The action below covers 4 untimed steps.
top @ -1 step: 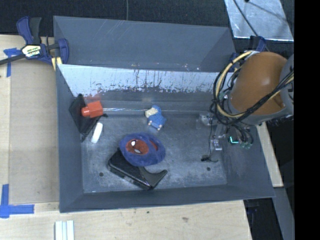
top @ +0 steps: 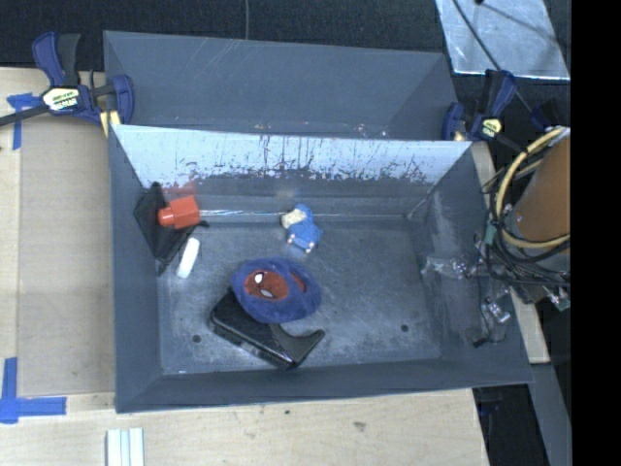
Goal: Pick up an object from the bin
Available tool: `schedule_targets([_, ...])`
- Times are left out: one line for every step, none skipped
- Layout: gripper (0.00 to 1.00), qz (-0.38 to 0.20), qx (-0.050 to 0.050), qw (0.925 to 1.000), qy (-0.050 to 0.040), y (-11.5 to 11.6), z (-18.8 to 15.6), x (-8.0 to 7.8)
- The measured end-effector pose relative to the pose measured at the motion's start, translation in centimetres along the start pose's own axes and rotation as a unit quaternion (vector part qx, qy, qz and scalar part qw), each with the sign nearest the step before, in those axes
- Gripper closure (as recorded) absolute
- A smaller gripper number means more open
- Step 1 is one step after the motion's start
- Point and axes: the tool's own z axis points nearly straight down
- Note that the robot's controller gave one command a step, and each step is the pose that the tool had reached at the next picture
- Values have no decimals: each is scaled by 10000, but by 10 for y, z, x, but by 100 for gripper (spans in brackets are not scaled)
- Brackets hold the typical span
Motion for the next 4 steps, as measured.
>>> schedule_targets([0,-2153,-25,9765,-8,67,39,-51])
schedule_targets([0,-1763,-27,9843,-12,141,78,-105])
schedule_targets([0,-1064,11,9943,-39,118,19,-74])
schedule_targets([0,-1942,17,9810,-31,162,62,-100])
